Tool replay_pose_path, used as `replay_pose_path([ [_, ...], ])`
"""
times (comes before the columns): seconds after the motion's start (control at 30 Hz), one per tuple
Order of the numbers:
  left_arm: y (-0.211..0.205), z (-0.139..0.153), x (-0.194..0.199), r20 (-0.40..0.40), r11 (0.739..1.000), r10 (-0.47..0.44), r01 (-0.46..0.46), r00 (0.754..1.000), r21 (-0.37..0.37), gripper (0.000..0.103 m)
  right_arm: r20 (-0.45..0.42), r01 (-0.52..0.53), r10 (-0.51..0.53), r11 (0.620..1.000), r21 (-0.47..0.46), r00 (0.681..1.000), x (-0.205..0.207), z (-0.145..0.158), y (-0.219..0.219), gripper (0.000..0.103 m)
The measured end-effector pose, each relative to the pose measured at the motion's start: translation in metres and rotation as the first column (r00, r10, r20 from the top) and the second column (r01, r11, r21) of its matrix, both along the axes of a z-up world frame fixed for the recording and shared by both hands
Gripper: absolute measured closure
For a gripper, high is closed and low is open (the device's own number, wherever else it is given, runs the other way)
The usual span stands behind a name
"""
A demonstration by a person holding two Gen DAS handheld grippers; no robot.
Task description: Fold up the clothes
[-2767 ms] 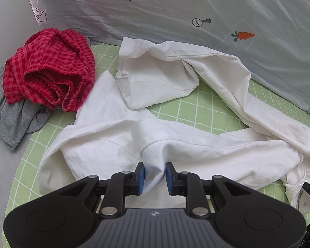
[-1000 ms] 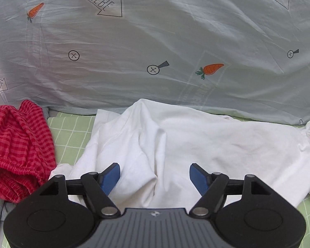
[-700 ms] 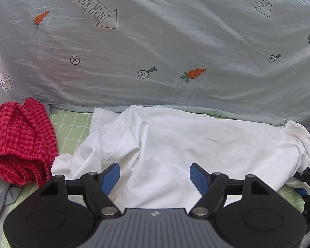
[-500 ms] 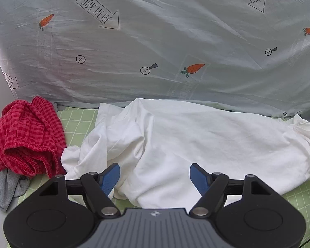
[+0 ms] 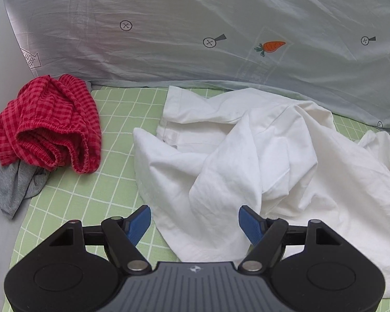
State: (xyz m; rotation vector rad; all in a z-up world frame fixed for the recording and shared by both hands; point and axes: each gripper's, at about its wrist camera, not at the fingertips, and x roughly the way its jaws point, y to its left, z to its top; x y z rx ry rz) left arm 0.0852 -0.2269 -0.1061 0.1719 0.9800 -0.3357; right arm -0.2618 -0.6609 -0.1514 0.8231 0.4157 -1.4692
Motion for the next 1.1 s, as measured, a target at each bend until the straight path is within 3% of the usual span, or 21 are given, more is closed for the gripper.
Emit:
replay_pose_path([
  [0.13,-0.002,-0.014,0.001,-0.030,0.999,-0.045,0.045,0.999,0.016,0.022,-0.049,-0.056,0.057,0.998,0.012,0.997,0.017,-0.012,0.016,0.028],
  [0.27,-0.012,-0.028,0.002,-0.041,0.991,-0.125,0.127,0.991,0.044,0.021,-0.137,-0.107,0.108,0.994,0.018,0.985,0.041,-0.021,0.030,0.019],
  [0.43,-0.029,-0.029,-0.004,-0.005,0.959,-0.274,0.273,0.962,0.079,0.021,-0.145,-0.150,0.158,0.987,0.065,0.977,0.061,-0.029,0.043,0.018],
  [0.63,-0.025,-0.014,-0.002,0.017,0.943,-0.331,0.332,0.943,-0.017,0.020,-0.241,-0.209,0.219,0.976,0.068,0.945,0.089,-0.045,0.066,0.005],
  [0.73,-0.018,-0.008,0.001,-0.003,0.938,-0.327,0.325,0.945,-0.120,0.015,-0.275,-0.219,0.220,0.975,0.033,0.936,0.097,-0.051,0.076,0.001],
  [0.8,-0.018,-0.010,0.001,-0.029,0.939,-0.320,0.313,0.947,-0.142,0.013,-0.274,-0.218,0.211,0.976,0.006,0.938,0.097,-0.053,0.079,0.000],
  [0.83,-0.020,-0.014,-0.001,-0.037,0.941,-0.319,0.312,0.947,-0.127,0.013,-0.272,-0.216,0.206,0.976,-0.006,0.940,0.097,-0.054,0.080,0.000],
  [0.93,-0.030,-0.031,-0.012,-0.047,0.949,-0.316,0.316,0.948,0.012,0.014,-0.268,-0.219,0.201,0.975,-0.040,0.942,0.095,-0.057,0.083,0.000],
  [0.97,-0.033,-0.038,-0.014,-0.055,0.951,-0.299,0.302,0.953,0.059,0.015,-0.268,-0.222,0.201,0.974,-0.050,0.942,0.095,-0.058,0.084,0.000],
  [1.0,-0.035,-0.044,-0.015,-0.065,0.953,-0.281,0.287,0.957,0.099,0.023,-0.267,-0.223,0.200,0.973,-0.058,0.943,0.094,-0.059,0.086,0.000],
  [1.03,-0.034,-0.048,-0.014,-0.081,0.957,-0.255,0.263,0.964,0.121,0.045,-0.266,-0.225,0.200,0.972,-0.067,0.943,0.093,-0.059,0.087,0.000],
  [1.1,-0.028,-0.052,-0.007,-0.114,0.970,-0.186,0.201,0.976,0.136,0.075,-0.264,-0.232,0.202,0.969,-0.088,0.943,0.092,-0.062,0.090,0.000],
])
